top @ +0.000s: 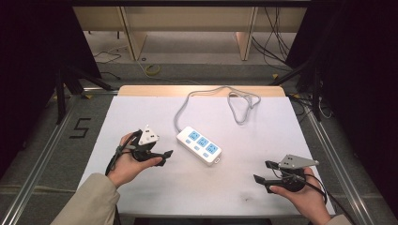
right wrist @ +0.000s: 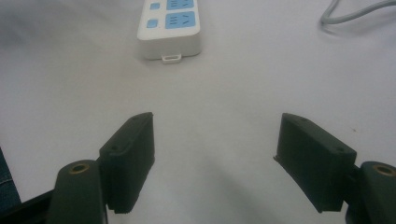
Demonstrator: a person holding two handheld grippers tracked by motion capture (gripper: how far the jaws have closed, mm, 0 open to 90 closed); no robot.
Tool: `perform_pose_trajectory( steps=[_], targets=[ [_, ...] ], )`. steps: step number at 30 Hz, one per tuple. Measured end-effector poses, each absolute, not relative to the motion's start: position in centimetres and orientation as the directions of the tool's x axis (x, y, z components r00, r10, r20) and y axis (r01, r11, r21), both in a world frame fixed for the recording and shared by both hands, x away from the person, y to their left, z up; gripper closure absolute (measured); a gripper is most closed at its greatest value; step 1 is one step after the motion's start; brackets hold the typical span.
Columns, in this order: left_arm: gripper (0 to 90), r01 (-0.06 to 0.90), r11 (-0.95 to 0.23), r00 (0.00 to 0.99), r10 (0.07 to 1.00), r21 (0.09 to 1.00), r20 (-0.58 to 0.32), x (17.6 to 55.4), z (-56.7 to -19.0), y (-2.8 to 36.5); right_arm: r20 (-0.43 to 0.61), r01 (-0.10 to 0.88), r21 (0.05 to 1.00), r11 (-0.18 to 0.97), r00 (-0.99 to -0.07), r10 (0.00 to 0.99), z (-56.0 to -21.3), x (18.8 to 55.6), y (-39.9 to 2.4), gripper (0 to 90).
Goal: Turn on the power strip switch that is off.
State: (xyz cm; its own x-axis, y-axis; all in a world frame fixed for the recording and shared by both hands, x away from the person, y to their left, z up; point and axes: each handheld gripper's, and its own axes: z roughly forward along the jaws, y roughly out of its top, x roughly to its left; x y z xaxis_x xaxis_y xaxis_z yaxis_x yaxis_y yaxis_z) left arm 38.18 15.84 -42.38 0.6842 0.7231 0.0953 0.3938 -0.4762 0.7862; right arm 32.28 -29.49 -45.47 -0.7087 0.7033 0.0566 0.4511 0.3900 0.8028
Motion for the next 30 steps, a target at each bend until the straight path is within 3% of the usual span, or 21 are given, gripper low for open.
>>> perform_pose_trajectory(
  steps=[30],
  targets=[
    [23.2, 0.4, -0.475, 0.676, 0.73, 0.784, 0.097, 36.3, -43.5, 18.7, 0.065, 0.454, 0.804, 0.384, -0.709, 0.703, -45.6, 32.4, -29.4, 27.8]
  ],
)
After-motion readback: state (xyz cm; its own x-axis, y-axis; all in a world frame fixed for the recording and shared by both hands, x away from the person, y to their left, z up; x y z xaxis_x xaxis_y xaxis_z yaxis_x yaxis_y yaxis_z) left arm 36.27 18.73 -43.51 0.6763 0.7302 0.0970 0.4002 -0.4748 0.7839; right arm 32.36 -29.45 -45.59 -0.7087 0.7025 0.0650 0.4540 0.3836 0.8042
